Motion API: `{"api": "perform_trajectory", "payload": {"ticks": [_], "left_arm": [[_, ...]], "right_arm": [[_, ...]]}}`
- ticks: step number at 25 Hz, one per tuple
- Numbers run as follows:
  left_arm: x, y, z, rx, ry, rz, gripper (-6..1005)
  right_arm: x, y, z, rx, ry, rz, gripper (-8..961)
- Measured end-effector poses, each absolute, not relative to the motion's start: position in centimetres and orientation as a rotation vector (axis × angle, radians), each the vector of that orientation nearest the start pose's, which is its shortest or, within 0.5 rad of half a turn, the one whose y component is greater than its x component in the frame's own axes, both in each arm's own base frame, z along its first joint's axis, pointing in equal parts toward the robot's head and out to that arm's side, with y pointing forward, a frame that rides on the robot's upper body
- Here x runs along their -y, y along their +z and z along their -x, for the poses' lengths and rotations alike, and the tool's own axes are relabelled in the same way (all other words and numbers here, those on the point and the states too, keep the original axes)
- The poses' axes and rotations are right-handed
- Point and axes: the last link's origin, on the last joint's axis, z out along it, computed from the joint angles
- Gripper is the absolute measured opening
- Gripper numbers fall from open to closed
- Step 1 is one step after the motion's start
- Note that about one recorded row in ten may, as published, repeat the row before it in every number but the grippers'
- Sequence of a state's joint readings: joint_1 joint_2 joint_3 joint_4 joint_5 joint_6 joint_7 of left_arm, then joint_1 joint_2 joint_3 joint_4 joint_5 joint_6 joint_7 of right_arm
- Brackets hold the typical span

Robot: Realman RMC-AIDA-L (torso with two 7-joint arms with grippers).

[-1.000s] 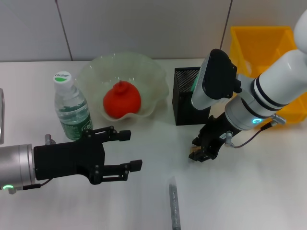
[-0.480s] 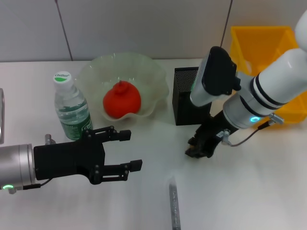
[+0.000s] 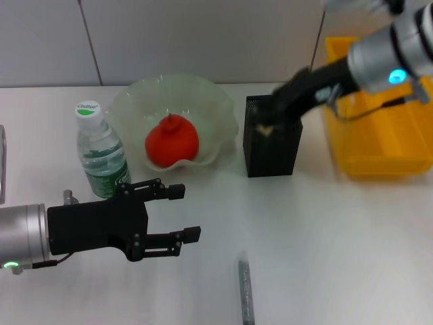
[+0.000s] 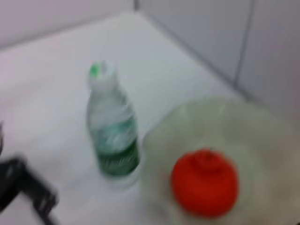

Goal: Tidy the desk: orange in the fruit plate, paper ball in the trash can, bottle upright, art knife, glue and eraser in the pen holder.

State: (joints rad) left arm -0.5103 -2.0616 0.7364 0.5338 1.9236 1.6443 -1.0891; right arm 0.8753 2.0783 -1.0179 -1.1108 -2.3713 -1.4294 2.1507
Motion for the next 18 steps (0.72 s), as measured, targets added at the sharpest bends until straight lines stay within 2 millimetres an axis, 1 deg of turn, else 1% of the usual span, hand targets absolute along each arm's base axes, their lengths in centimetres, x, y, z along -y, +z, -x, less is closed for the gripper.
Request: {"api": "perform_trajectory", "payload": {"ticks": [1,2,3,5,7,9,10,11,12,13,15,18], "left_arm": [[-30.6,-1.4,26.1,0.322,-0.817,2.801,732],[-30.6,-1.5,26.1,0.321,-0.817,2.802,732],[-30.6,-1.5,26.1,0.321,-0.818,2.804,732],[-30.5,-1.5,26.1,0.319,-0.821,2.807,731],[-30.5,-1.4,26.0,0.318,-0.825,2.808,731],[-30.5,-1.4,26.0,0.317,-0.828,2.809,730],[-30.4,-1.4,26.0,0.316,-0.832,2.81,730],[-30.4,-1.4,26.0,0.316,-0.832,2.81,729],[-30.4,-1.4,26.0,0.316,-0.833,2.811,729],[-30.4,-1.4,26.0,0.318,-0.834,2.811,729],[-30.4,-1.4,26.0,0.32,-0.835,2.811,728],[-30.3,-1.4,26.0,0.32,-0.837,2.812,727]], "right_arm": [[-42.3,2.2,-10.7,-0.537,0.061,2.742,259],[-42.9,3.1,-10.6,-0.563,0.107,2.686,260],[-42.9,3.1,-10.6,-0.563,0.107,2.686,261],[-43.9,3.6,-11.0,-0.616,0.116,2.607,262],[-44.2,3.6,-11.2,-0.625,0.107,2.587,264],[-44.8,3.3,-11.7,-0.643,0.088,2.549,265],[-45.1,2.8,-12.0,-0.659,0.073,2.538,266],[-45.1,2.8,-12.0,-0.659,0.073,2.538,267],[-45.3,2.2,-12.2,-0.676,0.052,2.549,267],[-45.3,2.2,-12.2,-0.676,0.052,2.549,268],[-45.5,1.5,-12.6,-0.692,0.013,2.553,269],[-45.6,1.1,-12.8,-0.699,0.0,2.548,272]]}}
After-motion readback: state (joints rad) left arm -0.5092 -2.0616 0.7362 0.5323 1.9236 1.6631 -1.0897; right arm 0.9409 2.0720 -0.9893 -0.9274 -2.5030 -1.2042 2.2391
